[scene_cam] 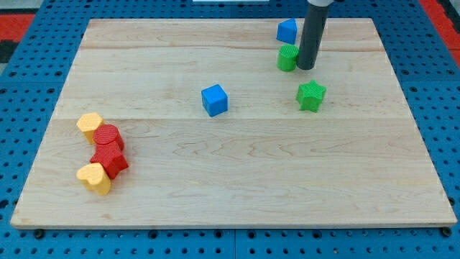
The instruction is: Place the green star below green circle
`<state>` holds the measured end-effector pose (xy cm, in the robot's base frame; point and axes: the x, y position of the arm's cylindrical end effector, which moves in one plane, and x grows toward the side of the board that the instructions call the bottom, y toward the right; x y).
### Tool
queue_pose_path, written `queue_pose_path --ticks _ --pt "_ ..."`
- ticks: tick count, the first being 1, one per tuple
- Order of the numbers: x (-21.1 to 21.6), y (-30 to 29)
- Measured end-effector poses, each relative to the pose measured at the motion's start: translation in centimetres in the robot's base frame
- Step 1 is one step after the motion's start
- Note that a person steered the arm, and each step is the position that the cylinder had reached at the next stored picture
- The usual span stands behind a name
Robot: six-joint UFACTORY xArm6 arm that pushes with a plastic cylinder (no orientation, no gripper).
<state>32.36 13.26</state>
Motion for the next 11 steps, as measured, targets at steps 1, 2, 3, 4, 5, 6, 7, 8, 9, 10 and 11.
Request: queue_pose_path --ticks 1,2,3,4,5,6,7,8,9,10,11 --pt "0.5 5.4" --pt "3.3 9.5" --pt "6.9 11.7" --pt "10.2 11.9" --pt "11.2 11.5" --pt "10.4 8.0" --pt "10.4 4.5" --pt "10.4 1.7" --pt "10.4 -0.3" --pt "9.4 -0.4" --pt "8.1 -0.5"
